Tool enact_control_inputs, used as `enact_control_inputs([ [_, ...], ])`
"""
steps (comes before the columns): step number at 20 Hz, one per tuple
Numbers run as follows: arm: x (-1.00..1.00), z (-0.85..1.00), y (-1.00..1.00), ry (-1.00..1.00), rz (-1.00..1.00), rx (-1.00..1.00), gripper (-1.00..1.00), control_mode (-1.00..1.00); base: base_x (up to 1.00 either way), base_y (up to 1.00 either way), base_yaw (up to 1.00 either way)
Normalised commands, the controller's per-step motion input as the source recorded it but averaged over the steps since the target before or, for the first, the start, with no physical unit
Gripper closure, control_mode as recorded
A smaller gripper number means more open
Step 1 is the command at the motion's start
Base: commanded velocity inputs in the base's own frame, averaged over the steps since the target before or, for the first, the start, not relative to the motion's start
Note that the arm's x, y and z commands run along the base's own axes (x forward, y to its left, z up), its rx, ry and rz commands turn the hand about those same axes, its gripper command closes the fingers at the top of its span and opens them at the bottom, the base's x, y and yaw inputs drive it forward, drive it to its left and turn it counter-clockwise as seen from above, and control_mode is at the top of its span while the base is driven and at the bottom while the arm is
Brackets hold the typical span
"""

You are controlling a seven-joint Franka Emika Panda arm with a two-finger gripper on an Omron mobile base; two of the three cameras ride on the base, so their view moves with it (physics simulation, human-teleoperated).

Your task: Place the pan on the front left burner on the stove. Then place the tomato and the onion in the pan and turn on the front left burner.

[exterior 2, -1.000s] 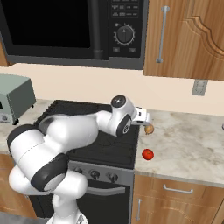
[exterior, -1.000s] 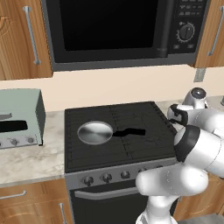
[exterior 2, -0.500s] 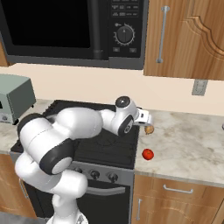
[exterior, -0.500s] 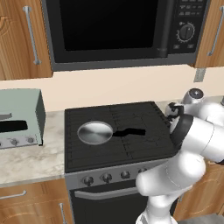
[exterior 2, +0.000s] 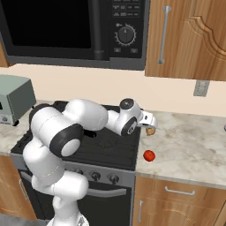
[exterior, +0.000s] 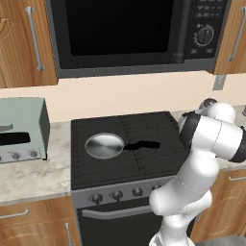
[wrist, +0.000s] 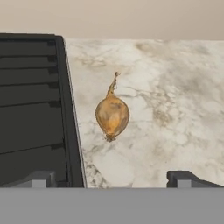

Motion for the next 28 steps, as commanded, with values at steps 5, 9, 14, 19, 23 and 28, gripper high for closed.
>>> enact_control_inputs([
  [5, 0.23, -0.19, -0.16, 0.00, -0.02, 0.01, -1.00, -1.00, 0.00, 0.00, 0.00],
  [9, 0.31, -0.18, -0.13, 0.00, 0.00, 0.03, -1.00, -1.00, 0.00, 0.00, 0.00],
  [14, 0.25, -0.19, -0.14, 0.01, 0.00, 0.03, -1.00, -1.00, 0.00, 0.00, 0.00],
  [19, 0.22, -0.23, -0.17, 0.02, 0.00, 0.03, -1.00, -1.00, 0.00, 0.00, 0.00],
  [23, 0.19, -0.22, -0.17, 0.02, 0.00, 0.02, -1.00, -1.00, 0.00, 0.00, 0.00],
  [28, 0.25, -0.23, -0.14, 0.02, 0.00, 0.03, -1.00, -1.00, 0.00, 0.00, 0.00],
])
